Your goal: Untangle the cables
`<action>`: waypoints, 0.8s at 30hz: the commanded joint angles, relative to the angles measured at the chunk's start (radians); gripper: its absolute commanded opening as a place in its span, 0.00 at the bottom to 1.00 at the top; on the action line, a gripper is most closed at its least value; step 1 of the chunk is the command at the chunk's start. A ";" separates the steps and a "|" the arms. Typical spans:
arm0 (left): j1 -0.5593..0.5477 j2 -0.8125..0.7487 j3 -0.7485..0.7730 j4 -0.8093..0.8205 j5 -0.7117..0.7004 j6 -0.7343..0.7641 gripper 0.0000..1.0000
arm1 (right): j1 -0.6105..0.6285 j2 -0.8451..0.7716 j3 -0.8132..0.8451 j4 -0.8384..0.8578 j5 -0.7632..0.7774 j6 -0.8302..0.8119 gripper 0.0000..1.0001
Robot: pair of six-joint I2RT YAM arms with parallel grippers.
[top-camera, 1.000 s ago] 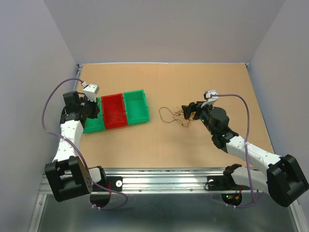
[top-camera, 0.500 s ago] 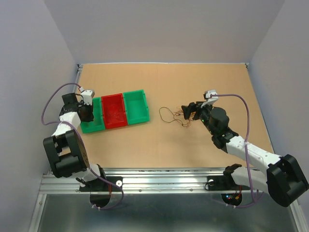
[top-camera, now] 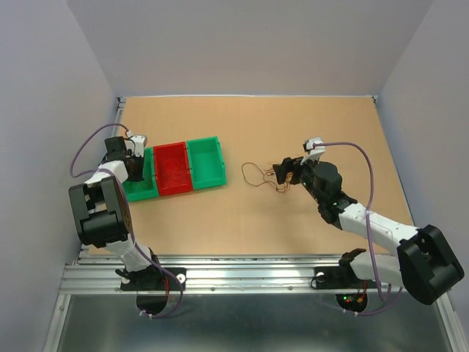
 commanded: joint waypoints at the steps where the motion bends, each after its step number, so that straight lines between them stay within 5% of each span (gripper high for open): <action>1: -0.030 -0.002 0.027 0.050 -0.062 -0.019 0.10 | -0.002 0.000 0.028 0.043 -0.015 0.007 0.90; 12: -0.038 -0.254 -0.001 0.021 -0.102 -0.022 0.44 | -0.004 0.008 0.034 0.038 -0.017 0.007 0.90; 24: -0.053 -0.272 0.013 -0.032 -0.108 -0.022 0.49 | -0.004 0.005 0.028 0.038 -0.020 0.007 0.90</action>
